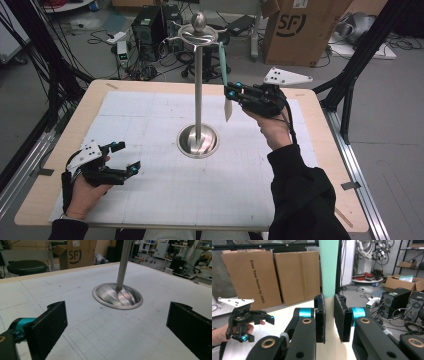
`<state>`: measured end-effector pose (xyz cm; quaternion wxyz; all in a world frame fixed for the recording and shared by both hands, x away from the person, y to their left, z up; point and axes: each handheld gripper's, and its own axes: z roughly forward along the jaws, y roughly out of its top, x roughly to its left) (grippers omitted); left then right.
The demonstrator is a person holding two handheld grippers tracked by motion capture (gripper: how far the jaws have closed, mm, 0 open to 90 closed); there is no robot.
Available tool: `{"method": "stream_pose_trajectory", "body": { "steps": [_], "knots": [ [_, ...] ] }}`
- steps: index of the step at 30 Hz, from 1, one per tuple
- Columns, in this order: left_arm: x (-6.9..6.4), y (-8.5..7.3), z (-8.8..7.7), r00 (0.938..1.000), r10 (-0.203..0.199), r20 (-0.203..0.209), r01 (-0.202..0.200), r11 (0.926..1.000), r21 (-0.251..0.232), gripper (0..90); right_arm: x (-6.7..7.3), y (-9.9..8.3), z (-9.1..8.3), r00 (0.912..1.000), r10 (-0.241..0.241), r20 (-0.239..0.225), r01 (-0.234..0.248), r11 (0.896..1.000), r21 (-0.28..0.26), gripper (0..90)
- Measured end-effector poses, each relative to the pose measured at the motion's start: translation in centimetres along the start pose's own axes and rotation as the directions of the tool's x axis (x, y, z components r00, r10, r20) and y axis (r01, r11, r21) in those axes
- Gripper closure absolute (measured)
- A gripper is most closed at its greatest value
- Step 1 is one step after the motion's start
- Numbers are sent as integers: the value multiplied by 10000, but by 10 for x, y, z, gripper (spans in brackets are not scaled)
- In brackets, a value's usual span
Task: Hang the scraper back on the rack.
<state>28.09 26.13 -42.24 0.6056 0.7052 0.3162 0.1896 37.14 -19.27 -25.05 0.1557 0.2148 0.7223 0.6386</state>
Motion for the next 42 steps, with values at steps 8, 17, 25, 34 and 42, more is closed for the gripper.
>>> {"method": "stream_pose_trajectory", "body": {
  "steps": [8,17,25,34,42],
  "knots": [
    [0,0,-1,10000,-23,3,23,10000,-20,38,5,-4,3,9991,-29,419,38,9998,-202,677],
    [1,0,0,9998,-180,41,180,9997,-190,38,9,-39,-18,9990,287,352,-282,9995,-162,436],
    [1,0,4,9999,-151,39,152,9998,-136,38,14,-80,-40,9971,52,760,-108,9973,729,89],
    [2,-1,6,9999,-136,-41,136,9999,-6,38,12,-123,-61,9838,803,1601,-973,9901,1013,3],
    [2,-2,7,10000,-76,-50,77,9997,217,38,9,-145,-86,9812,700,1800,-898,9905,1040,3]
  ]
}}
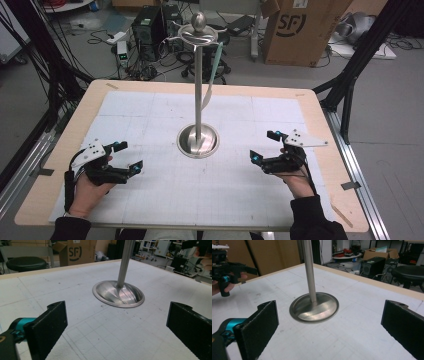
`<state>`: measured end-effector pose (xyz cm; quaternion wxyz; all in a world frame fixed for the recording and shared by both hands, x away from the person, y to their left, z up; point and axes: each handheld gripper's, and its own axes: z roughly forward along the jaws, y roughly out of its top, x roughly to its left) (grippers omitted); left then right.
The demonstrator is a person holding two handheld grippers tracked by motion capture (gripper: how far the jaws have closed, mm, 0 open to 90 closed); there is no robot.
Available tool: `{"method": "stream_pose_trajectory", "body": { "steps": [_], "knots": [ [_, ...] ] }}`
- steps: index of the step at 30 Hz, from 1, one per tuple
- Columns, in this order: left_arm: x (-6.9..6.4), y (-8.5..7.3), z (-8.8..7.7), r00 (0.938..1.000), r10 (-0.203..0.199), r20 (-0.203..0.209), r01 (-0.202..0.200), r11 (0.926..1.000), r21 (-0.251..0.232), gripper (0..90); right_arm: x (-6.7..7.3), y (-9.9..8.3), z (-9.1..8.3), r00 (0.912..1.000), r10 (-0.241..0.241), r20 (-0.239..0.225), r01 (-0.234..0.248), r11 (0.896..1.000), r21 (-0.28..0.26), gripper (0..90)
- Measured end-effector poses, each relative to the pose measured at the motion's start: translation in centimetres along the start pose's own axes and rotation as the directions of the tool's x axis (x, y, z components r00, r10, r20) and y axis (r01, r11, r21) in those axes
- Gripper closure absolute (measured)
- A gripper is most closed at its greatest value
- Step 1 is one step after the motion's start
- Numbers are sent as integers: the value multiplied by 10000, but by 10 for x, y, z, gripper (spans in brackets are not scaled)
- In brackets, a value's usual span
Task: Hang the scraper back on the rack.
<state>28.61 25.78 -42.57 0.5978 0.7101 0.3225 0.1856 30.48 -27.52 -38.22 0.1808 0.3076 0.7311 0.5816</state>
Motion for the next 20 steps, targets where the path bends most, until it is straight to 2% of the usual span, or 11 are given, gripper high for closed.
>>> {"method": "stream_pose_trajectory", "body": {
  "steps": [5,8,11,13,20],
  "knots": [
    [0,0,0,10000,19,-34,-19,10000,0,38,-7,-15,-15,9992,325,247,-324,9995,-63,4],
    [0,0,0,10000,-28,-67,28,10000,10,38,-10,-27,-25,9981,597,183,-588,9973,-441,4],
    [1,0,0,10000,0,-86,1,10000,56,39,-13,-36,-32,9969,760,215,-755,9969,-220,4],
    [1,-1,-1,10000,-10,-80,10,10000,31,38,-13,-42,-37,9963,844,184,-838,9960,-309,4],
    [2,-1,0,9999,-5,-110,5,10000,61,39,-16,-53,-35,9943,1070,-15,-1070,9942,-110,4]
  ]
}}
